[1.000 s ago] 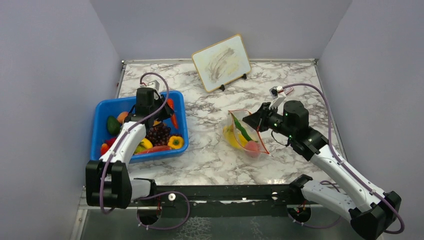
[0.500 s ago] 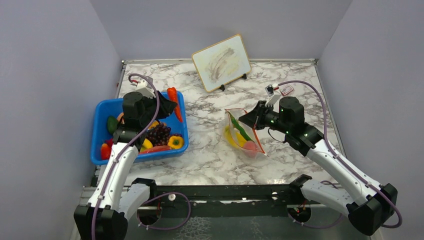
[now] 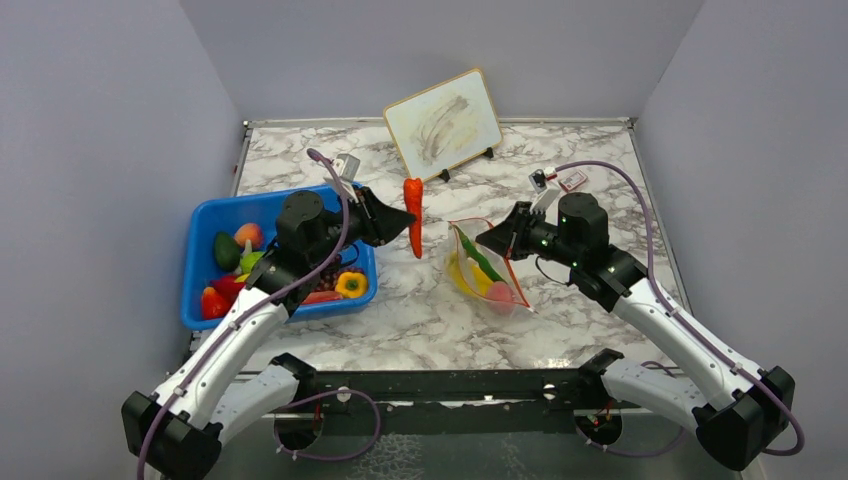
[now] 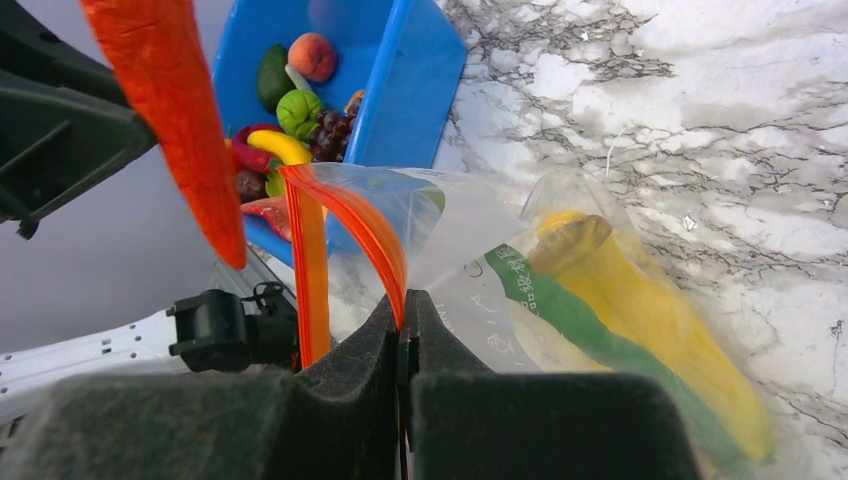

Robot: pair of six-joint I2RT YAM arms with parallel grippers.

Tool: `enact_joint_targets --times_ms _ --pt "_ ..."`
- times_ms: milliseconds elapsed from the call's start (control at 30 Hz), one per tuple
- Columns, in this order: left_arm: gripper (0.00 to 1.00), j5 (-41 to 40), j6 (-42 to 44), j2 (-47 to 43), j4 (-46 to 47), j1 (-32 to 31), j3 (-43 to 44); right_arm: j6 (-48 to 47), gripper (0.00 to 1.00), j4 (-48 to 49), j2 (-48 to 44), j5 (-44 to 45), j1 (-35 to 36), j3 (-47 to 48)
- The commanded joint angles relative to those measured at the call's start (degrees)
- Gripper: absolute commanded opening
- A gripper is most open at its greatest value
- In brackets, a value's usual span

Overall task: Place the food in the zip-top bag and seal the zipper
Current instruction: Place the fake vegetable in the zipper food storage bag.

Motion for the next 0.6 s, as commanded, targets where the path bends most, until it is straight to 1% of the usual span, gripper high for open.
enact_joint_targets --times_ms 0,133,200,300,367,567 --pt "0.13 -2.8 -5.2 1.4 8.1 -6.1 3.3 0.5 0.01 2.1 -0.9 -1.1 0.1 2.0" --pt "0.13 -7.9 -9.0 2.7 14.6 -13.5 1.4 0.8 0.01 2.8 -0.7 -1.1 0.1 1.6" --pt "0.13 -10.7 -8.8 3.7 16.1 -17.4 1.4 0.9 0.01 3.0 -0.5 -1.1 0.1 1.6" --pt "0.13 -14.7 -4.4 5.8 17.0 -23.2 2.5 1.6 0.01 3.4 -0.5 -1.3 0.1 1.5" --pt "0.13 -15.1 1.3 7.2 19.4 -26.2 2.4 2.4 0.01 4.2 -0.5 -2.6 0.1 1.4" --pt "0.13 -15.5 9.3 10.2 22.7 -29.6 1.9 2.7 0.01 3.8 -0.7 -3.1 0.1 1.6"
